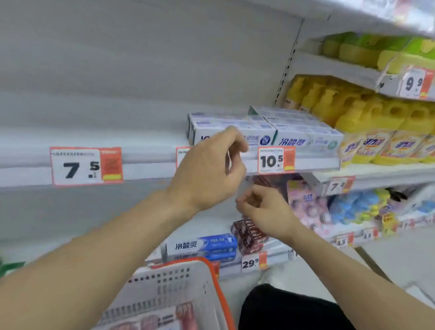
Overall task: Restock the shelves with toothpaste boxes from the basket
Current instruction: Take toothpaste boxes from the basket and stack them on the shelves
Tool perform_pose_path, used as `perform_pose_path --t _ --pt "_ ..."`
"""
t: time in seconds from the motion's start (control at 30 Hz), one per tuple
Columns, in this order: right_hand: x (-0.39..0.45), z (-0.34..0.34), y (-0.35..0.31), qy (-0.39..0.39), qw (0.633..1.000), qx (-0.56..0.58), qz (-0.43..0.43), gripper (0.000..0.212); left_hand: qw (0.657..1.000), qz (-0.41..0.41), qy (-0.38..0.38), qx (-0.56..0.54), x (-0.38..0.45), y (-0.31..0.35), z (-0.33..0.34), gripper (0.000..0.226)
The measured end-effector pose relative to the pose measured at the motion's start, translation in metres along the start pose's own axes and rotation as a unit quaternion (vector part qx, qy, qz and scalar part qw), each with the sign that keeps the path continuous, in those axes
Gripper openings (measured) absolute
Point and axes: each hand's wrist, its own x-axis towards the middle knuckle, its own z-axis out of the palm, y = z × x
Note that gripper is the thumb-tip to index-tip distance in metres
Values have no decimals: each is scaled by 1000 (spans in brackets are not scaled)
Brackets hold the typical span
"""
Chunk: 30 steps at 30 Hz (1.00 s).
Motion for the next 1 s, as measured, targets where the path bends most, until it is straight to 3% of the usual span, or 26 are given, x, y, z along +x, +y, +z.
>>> perform_pose_path --t 0.1,0.13,0.2,0.27,0.37,0.47,0.57,0.63,0.7,0.77,0.8,0.93,1.0 --pt "-22 49 17 -205 968 -31 140 5 983 -108 -145 17 -94 -28 1 14" --pt "-30 66 26 -274 943 -79 172 14 969 -142 -198 32 -127 -41 2 16" --pt "-48 101 42 -379 891 -149 200 30 927 -214 -303 64 -191 -70 2 18" --pt "-69 137 56 -416 867 -154 230 42 870 -280 -395 92 -245 -94 -3 22" --pt "-98 179 71 -408 866 -205 204 70 817 -325 -463 113 -294 -112 -16 28" --pt "-121 213 96 -400 870 -214 191 95 815 -358 -439 125 -307 -121 -39 24" --pt "-131 244 113 -397 864 -182 251 117 826 -398 -370 150 -312 -130 -74 31" --pt "-129 257 112 -385 861 -207 261 113 823 -430 -330 172 -319 -136 -100 39" --pt "-123 262 104 -392 847 -236 269 81 802 -473 -313 186 -331 -142 -124 47" --pt "-114 264 98 -386 845 -244 278 52 753 -526 -343 195 -345 -146 -144 58" --pt "-111 267 99 -375 850 -245 276 49 724 -547 -369 201 -351 -146 -150 64" --pt "-108 270 83 -333 877 -198 283 87 630 -542 -487 268 -375 -148 -164 74" --pt "-106 268 69 -337 888 -182 255 88 606 -533 -508 302 -382 -151 -166 73"
